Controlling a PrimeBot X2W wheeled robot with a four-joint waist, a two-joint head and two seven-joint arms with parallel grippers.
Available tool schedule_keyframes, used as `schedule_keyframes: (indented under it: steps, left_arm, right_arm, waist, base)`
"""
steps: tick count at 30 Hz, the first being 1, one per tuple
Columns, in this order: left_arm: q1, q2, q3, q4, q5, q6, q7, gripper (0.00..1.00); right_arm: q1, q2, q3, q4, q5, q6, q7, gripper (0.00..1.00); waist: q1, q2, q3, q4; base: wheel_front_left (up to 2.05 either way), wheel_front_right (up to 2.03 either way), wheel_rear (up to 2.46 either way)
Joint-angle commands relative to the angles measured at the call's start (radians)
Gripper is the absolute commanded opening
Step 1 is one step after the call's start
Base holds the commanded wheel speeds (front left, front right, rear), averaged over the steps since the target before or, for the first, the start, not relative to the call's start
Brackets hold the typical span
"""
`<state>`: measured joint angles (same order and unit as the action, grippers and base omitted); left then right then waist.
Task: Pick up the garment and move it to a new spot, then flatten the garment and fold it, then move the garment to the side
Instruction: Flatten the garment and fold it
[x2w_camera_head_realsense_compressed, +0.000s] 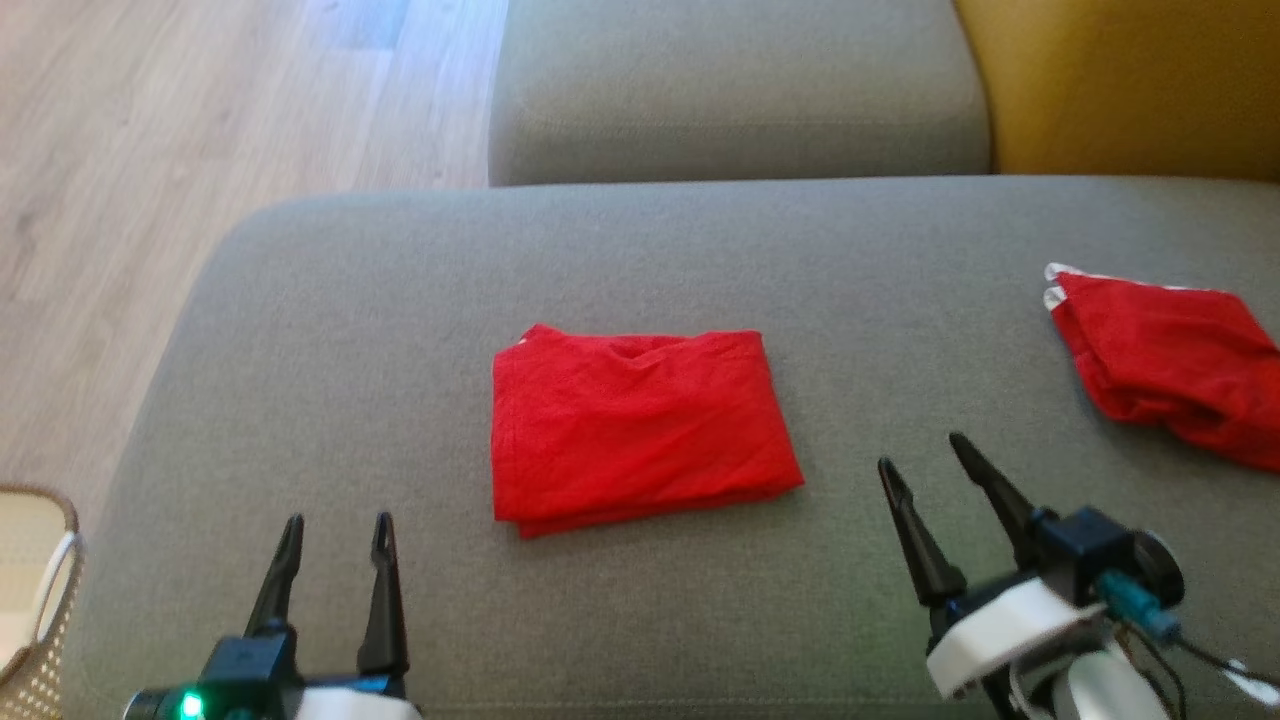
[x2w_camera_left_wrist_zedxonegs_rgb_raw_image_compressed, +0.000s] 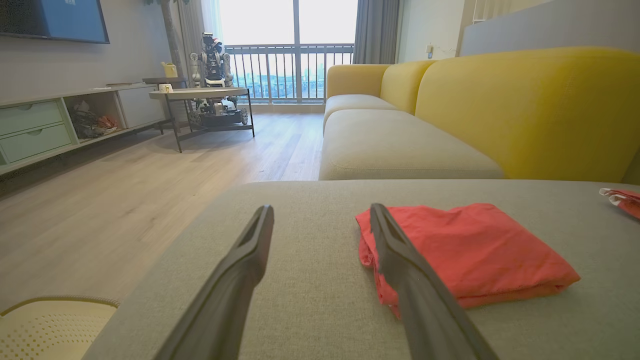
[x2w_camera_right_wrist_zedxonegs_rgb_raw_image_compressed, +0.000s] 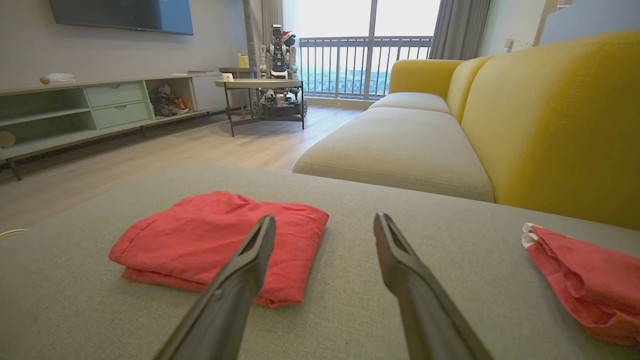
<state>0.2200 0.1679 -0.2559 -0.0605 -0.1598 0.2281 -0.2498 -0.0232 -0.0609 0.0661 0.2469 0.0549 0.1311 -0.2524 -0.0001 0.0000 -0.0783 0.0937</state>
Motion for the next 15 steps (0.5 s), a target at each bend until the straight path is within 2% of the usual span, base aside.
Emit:
schedule_keyframes:
  steps: [1, 15]
  left_arm:
    - [-0.019, -0.003, 0.046, -0.037, 0.01, -0.004, -0.012, 1.0]
    - [0.011, -0.037, 0.097, 0.008, 0.023, -0.062, -0.012, 1.0]
  right_arm:
    - [-0.001, 0.007, 0.018, -0.045, -0.006, 0.0, -0.009, 1.0]
    - [0.068, 0.01, 0.014, -0.071, 0.054, 0.0, -0.009, 1.0]
  waist:
    - [0.0001, 0.0, -0.01, -0.008]
    - [0.0001, 0.0, -0.029, -0.003]
  base:
    - [0.0, 0.0, 0.0]
    - [0.0, 0.0, 0.0]
